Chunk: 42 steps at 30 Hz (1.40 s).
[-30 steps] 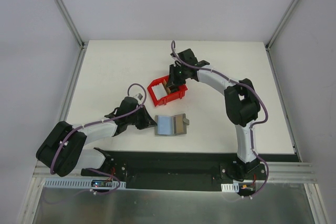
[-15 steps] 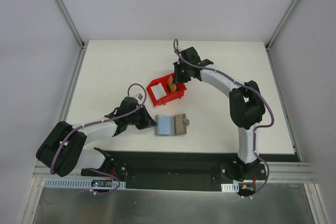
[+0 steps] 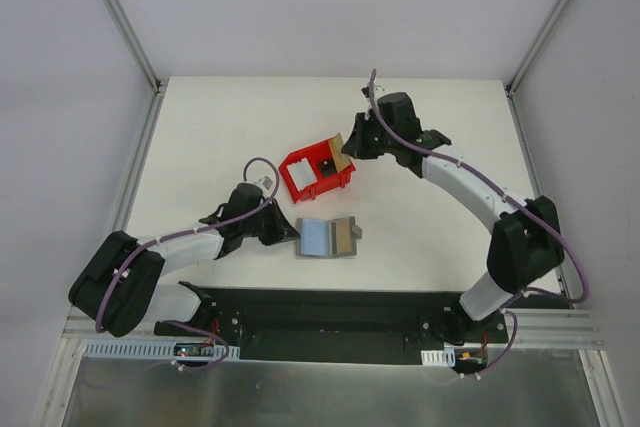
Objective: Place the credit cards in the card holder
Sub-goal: Pick up the credit card from the storage box, then insert the credit card into the card holder.
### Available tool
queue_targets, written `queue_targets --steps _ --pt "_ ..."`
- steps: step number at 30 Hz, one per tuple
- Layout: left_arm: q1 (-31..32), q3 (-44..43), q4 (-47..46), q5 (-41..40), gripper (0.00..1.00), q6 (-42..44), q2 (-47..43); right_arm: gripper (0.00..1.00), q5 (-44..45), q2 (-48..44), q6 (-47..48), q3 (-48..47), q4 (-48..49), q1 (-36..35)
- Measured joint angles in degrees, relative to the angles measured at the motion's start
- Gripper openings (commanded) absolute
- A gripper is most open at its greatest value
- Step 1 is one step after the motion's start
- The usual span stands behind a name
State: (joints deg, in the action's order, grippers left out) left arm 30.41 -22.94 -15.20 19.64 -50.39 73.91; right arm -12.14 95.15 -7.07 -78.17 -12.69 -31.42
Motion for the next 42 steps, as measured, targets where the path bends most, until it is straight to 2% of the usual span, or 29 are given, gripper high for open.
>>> queue_targets --steps 6,10,17,24,33,42 --pt "0.0 0.0 0.0 -0.1 0.00 -0.1 -0.1 0.00 -2.4 -11.9 -7.6 16.0 7.9 -0.9" --pt "0.0 0.0 0.0 -0.1 0.00 -0.2 -0.1 0.00 -2.4 -18.7 -13.9 29.2 14.3 -4.1" --pt "0.0 0.1 0.0 -0.2 0.00 -1.1 -0.1 0.01 -1.0 -21.4 -24.1 44.7 25.5 -10.1" --pt "0.0 0.6 -0.5 -0.2 0.00 -1.7 -0.1 0.00 0.0 -18.8 -29.0 49.9 34.3 -10.5" --pt "0.0 1.4 -0.9 -0.3 0.00 -2.6 -0.1 0.00 -0.6 -10.7 -33.5 53.0 44.4 -10.7" --pt "0.0 1.8 -1.0 -0.6 0.00 -2.8 -0.1 0.00 -0.2 -10.1 -36.4 55.8 50.1 -11.8"
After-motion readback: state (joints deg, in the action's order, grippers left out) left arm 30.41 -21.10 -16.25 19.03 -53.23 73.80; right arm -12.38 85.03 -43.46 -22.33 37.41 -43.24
